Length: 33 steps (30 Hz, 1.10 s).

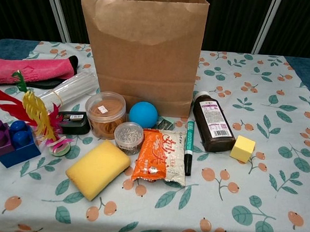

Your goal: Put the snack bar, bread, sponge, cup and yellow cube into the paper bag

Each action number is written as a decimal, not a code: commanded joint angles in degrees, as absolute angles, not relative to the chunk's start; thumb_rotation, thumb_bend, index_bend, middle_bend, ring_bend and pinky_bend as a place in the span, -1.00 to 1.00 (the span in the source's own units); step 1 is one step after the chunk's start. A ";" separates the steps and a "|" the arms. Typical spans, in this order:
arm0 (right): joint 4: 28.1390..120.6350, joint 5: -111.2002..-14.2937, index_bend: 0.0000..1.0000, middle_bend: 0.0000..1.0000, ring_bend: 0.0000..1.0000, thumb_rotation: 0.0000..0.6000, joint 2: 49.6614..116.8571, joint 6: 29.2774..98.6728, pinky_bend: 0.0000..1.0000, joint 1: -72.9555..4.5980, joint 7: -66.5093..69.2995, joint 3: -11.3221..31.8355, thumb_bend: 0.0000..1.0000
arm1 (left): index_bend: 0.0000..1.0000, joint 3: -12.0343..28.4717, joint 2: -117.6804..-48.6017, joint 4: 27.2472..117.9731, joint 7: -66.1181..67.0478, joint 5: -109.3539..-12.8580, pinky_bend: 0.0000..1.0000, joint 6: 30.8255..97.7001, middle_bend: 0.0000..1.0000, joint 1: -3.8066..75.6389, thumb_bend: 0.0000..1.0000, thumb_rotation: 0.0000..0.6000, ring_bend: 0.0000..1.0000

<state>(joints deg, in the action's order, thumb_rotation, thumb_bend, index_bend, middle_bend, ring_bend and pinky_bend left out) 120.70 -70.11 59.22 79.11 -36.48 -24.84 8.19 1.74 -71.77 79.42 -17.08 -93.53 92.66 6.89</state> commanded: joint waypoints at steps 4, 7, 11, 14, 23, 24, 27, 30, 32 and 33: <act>114.97 -79.46 -0.50 -0.35 -0.76 1.00 60.23 77.53 -1.00 -28.03 -18.91 -1.43 -1.00 | -0.60 1.19 -71.90 79.71 -16.68 -93.77 -0.56 92.64 -0.54 6.57 -0.69 1.00 -0.65; 113.25 -79.40 -0.45 -0.32 -0.73 1.00 62.68 77.43 -1.00 -26.00 -19.37 -2.82 -1.00 | -0.60 0.92 -72.09 79.89 -16.57 -94.11 -0.56 92.92 -0.54 6.39 -0.69 1.00 -0.65; 109.69 -78.02 -0.42 -0.30 -0.70 1.00 69.06 77.59 -1.00 -23.36 -17.67 -3.18 -1.00 | -0.60 0.62 -72.18 79.79 -16.57 -94.69 -0.56 93.51 -0.54 6.14 -0.69 1.00 -0.65; 106.34 -76.33 -0.42 -0.31 -0.70 1.00 75.31 78.38 -1.00 -21.41 -14.72 -2.28 -1.00 | -0.60 0.56 -72.01 79.55 -17.00 -94.61 -0.56 93.76 -0.54 5.91 -0.69 1.00 -0.65; 96.42 -70.33 -0.42 -0.31 -0.70 1.00 88.78 78.19 -1.00 -18.70 -12.76 1.38 -1.00 | -0.60 0.51 -71.53 78.22 -18.83 -94.08 -0.56 94.42 -0.54 5.19 -0.69 1.00 -0.65; 95.42 -69.95 -0.42 -0.31 -0.70 1.00 90.08 78.40 -1.00 -18.40 -12.17 1.97 -1.00 | -0.60 0.53 -71.52 78.00 -19.09 -94.02 -0.56 94.42 -0.54 5.17 -0.69 1.00 -0.65; 93.11 -69.70 -0.42 -0.31 -0.70 1.00 93.26 79.13 -1.00 -17.57 -10.86 2.94 -1.00 | -0.60 0.62 -71.51 77.57 -19.70 -94.00 -0.56 94.40 -0.54 5.24 -0.69 1.00 -0.65; 91.06 -69.83 -0.42 -0.30 -0.69 1.00 96.00 79.56 -1.00 -16.93 -10.57 3.28 -1.00 | -0.60 0.77 -71.53 77.21 -20.15 -94.11 -0.56 94.44 -0.54 5.40 -0.69 1.00 -0.65; 89.86 -69.80 -0.42 -0.30 -0.67 1.00 97.54 79.71 -1.00 -16.58 -10.37 3.53 -1.00 | -0.60 0.83 -71.54 77.03 -20.40 -94.15 -0.56 94.47 -0.54 5.46 -0.69 1.00 -0.65; 89.02 -69.75 -0.42 -0.30 -0.66 1.00 98.54 79.70 -1.00 -16.36 -10.11 3.69 -1.00 | -0.60 0.81 -71.54 76.88 -20.57 -94.17 -0.56 94.48 -0.54 5.46 -0.69 1.00 -0.65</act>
